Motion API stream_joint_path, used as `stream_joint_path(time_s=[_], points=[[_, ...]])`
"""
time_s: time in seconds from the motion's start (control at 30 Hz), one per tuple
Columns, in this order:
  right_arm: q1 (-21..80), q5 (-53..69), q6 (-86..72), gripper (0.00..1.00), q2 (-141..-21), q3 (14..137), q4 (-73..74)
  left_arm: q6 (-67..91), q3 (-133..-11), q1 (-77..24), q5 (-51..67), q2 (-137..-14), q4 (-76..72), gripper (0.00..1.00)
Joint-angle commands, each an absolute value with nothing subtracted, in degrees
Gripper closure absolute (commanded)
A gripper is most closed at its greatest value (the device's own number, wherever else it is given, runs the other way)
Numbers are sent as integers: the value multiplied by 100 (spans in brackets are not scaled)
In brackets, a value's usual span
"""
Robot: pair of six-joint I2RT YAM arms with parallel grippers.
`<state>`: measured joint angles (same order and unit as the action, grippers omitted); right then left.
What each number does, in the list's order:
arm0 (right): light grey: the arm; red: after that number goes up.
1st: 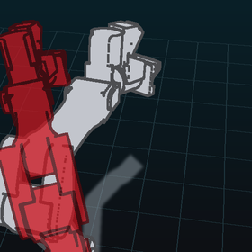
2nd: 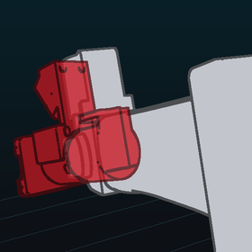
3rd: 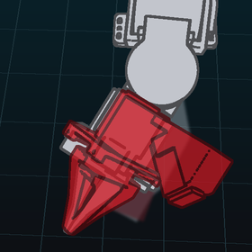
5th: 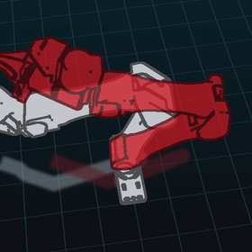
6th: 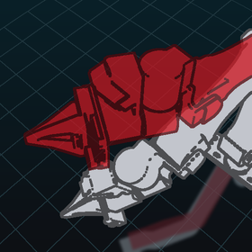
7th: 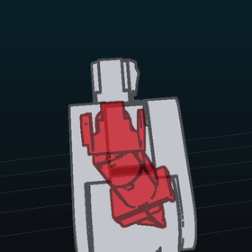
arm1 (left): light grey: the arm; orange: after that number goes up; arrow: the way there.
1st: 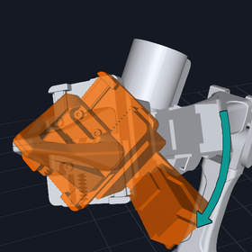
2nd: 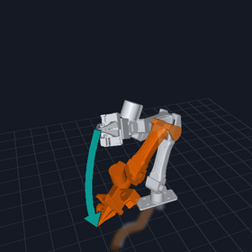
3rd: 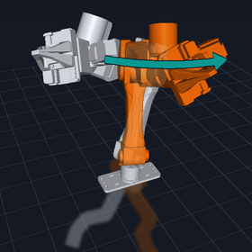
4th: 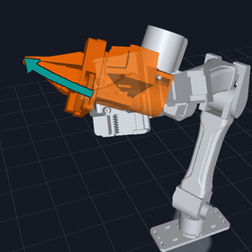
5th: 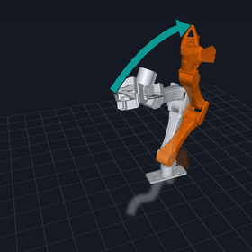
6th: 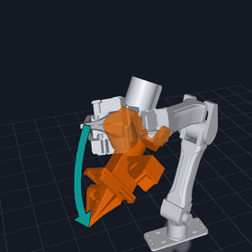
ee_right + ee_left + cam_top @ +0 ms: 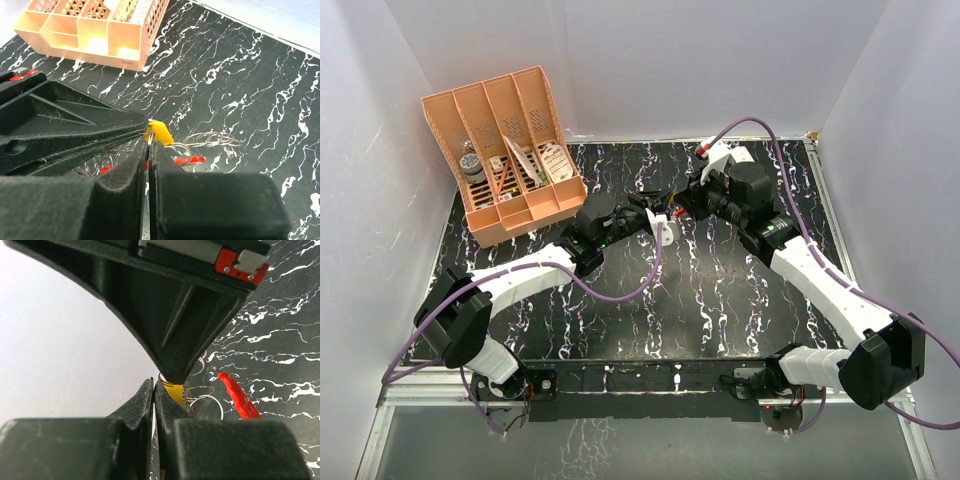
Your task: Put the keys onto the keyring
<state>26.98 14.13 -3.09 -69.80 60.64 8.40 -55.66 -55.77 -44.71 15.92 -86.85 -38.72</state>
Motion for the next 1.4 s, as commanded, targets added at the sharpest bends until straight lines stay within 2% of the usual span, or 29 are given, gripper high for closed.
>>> stream_joint_path(time_s=[0.0,0.3,0.5,0.53,0.7,0.77,1.2,1.37], points=[[2731,1775,-180,100,-7145,6691,1452,-5707,-5803,-4404,1818,-8523,-4186,100],[2729,2072,3,100,-7732,7568,2838,-5802,-5792,-4388,1912,-8536,-4252,100],[2730,1984,15,100,-7882,7708,3004,-5710,-5781,-4381,1934,-8520,-4289,100],[2732,1972,6,100,-7853,7678,2913,-5698,-5775,-4385,1931,-8517,-4281,100],[2731,1785,-156,77,-7543,7312,2331,-5645,-5735,-4386,1886,-8500,-4284,100],[2729,1685,-192,72,-7399,7158,2084,-5595,-5731,-4386,1873,-8487,-4288,100],[2723,557,-471,66,-6152,5913,735,-5494,-5706,-4385,1711,-8439,-4293,100],[2716,406,-636,66,-5636,4879,-535,-5420,-5708,-4381,1696,-8433,-4326,100]])
